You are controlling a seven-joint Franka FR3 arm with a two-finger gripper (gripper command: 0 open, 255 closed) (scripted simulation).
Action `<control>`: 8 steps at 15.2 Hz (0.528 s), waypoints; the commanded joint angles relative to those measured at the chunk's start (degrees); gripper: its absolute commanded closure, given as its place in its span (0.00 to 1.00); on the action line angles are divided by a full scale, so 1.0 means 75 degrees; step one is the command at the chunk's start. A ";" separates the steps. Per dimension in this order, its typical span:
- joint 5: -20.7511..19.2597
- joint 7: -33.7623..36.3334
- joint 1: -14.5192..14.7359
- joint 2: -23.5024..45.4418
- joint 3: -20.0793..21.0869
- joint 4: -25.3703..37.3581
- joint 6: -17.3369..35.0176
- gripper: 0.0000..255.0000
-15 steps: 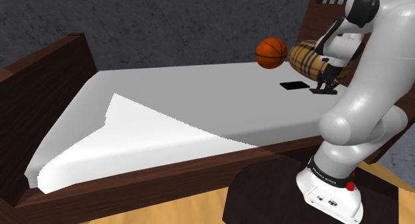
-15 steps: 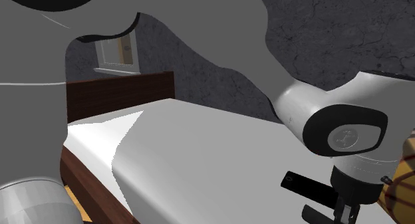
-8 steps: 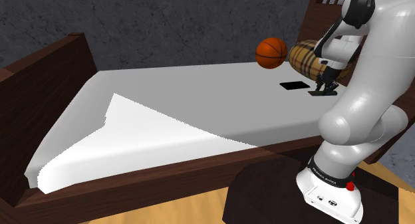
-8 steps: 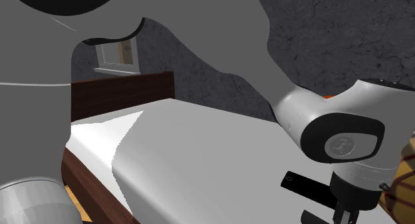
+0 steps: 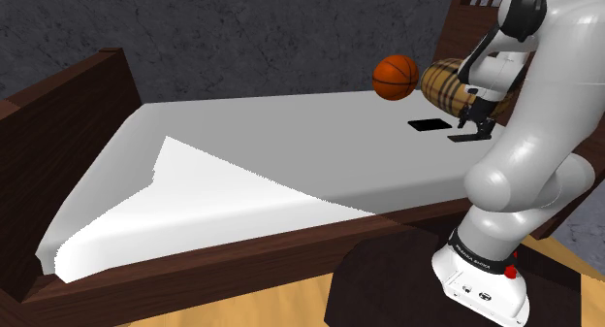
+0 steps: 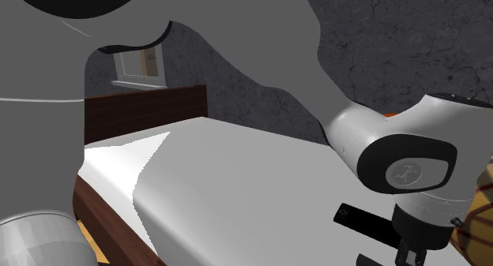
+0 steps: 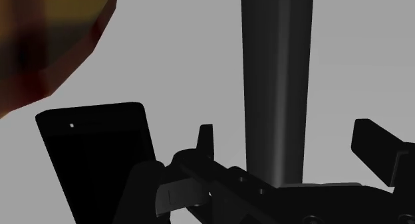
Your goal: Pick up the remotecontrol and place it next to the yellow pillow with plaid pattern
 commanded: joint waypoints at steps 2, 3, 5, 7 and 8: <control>-0.0477 0.0325 0.0132 -0.0439 -0.0163 0.0110 -0.0404 0.00; -0.0698 0.0477 0.0184 -0.0649 -0.0222 0.0183 -0.0616 0.00; -0.0865 0.0592 0.0206 -0.0809 -0.0247 0.0249 -0.0788 0.00; -0.0867 0.0593 0.0203 -0.0810 -0.0244 0.0248 -0.0787 0.00; -0.0866 0.0592 0.0203 -0.0810 -0.0243 0.0249 -0.0787 0.00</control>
